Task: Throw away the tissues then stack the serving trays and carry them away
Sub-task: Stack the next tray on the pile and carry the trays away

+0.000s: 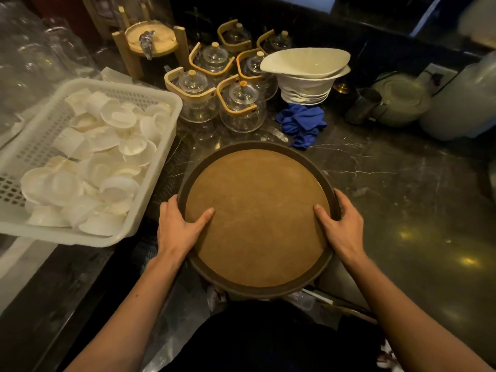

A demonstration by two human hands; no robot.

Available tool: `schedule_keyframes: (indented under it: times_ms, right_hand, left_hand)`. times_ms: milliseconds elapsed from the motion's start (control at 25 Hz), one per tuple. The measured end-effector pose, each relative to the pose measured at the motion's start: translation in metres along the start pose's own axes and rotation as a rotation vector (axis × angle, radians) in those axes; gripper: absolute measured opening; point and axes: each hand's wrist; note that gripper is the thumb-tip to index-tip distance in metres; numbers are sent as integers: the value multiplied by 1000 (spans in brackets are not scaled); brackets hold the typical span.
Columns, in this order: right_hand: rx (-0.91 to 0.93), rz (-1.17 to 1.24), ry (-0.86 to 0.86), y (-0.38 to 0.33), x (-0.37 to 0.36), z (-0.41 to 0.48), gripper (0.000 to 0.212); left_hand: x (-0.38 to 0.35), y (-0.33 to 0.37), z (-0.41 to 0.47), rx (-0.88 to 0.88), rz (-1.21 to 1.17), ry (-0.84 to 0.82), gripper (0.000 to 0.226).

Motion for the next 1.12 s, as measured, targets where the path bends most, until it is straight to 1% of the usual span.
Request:
schedule_keyframes:
  times_ms: [120, 240, 360, 440, 600, 720, 840, 920, 1040, 1120]
  right_hand:
    - [80, 20, -20, -9, 13, 2, 74]
    - [151, 40, -104, -18, 29, 10, 72]
    - [237, 45, -250, -27, 42, 13, 73]
    - [269, 50, -316, -30, 43, 12, 73]
    - [339, 49, -551, -44, 34, -15, 74]
    - [422, 62, -727, -58, 17, -54, 71]
    - [549, 50, -884, -71, -5, -110, 70]
    - [596, 70, -982, -76, -19, -153, 69]
    - [660, 79, -1120, -82, -38, -237, 69]
    - [709, 80, -1206, -82, -47, -302, 68]
  left_hand:
    - [8, 9, -24, 29, -10, 81, 98]
    - [12, 19, -63, 93, -45, 200, 93]
    - [11, 26, -118, 227, -53, 319, 89]
    - [13, 25, -151, 295, -69, 373, 86]
    - [18, 11, -240, 479, -58, 512, 85]
    - [21, -10, -312, 650, -84, 599, 88]
    - [28, -28, -388, 774, -99, 726, 81]
    - [33, -43, -438, 839, -103, 797, 78]
    - [39, -70, -525, 965, -92, 894, 87]
    - [42, -89, -588, 1038, -85, 966, 86]
Point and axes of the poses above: each hand's wrist, its own z-axis towards the middle knuckle, its own x-axis out of the back of the hand, y = z × x, and after that the axes turned 14 degrees about z, right-handed
